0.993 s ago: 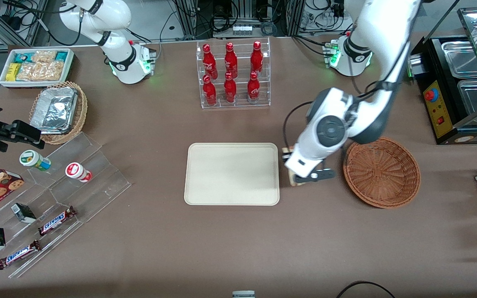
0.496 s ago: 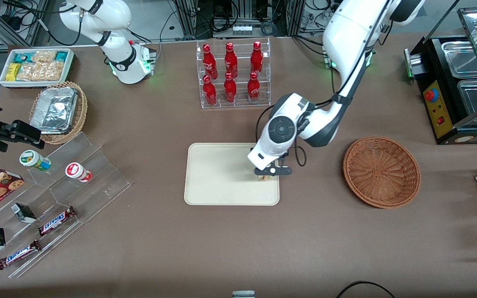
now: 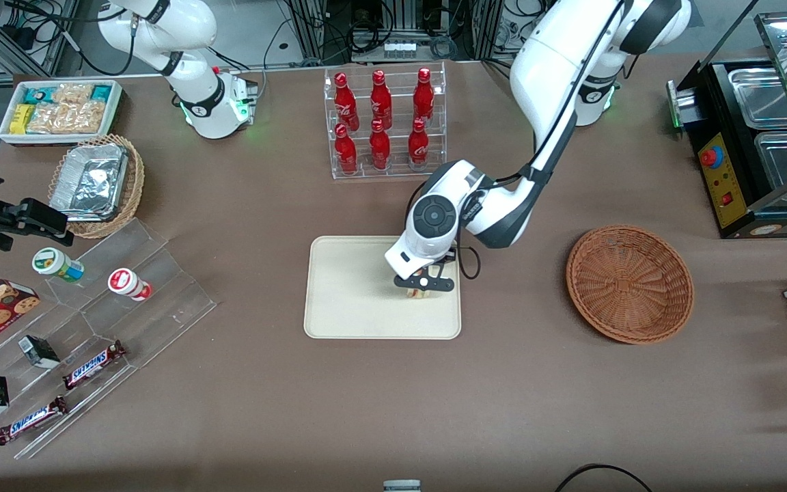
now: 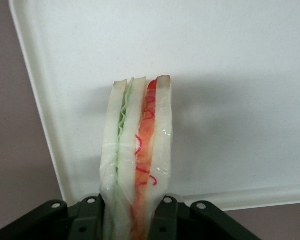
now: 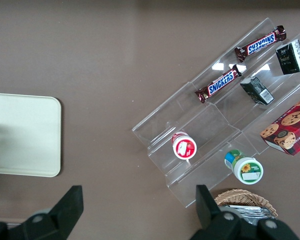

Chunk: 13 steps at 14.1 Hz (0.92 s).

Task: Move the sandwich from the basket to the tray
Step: 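Lower the sandwich onto the tray and open the left gripper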

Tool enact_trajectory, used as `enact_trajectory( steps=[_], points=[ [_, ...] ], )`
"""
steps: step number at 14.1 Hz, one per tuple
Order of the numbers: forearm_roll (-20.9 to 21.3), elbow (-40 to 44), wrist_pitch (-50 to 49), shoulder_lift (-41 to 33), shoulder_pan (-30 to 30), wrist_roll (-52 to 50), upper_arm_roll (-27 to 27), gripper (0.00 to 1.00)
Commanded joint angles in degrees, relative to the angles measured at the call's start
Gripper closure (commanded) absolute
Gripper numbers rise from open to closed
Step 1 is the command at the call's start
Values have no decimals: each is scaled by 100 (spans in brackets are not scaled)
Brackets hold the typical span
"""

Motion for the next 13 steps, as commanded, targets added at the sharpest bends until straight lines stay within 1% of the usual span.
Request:
enact_trajectory(
  steps=[1,3,4,7,12,13],
  points=[
    [69,178,-13,188,-63,-5,85,67],
    [52,187,-4,197,-37,-31,111,65],
    [43,196,40,197,-28,-119,111,63],
    [52,213,171,197,-19,-269,138,62],
    [78,205,225,267,-46,-471,217,55],
    [104,205,225,267,-46,-471,217,51]
  ],
)
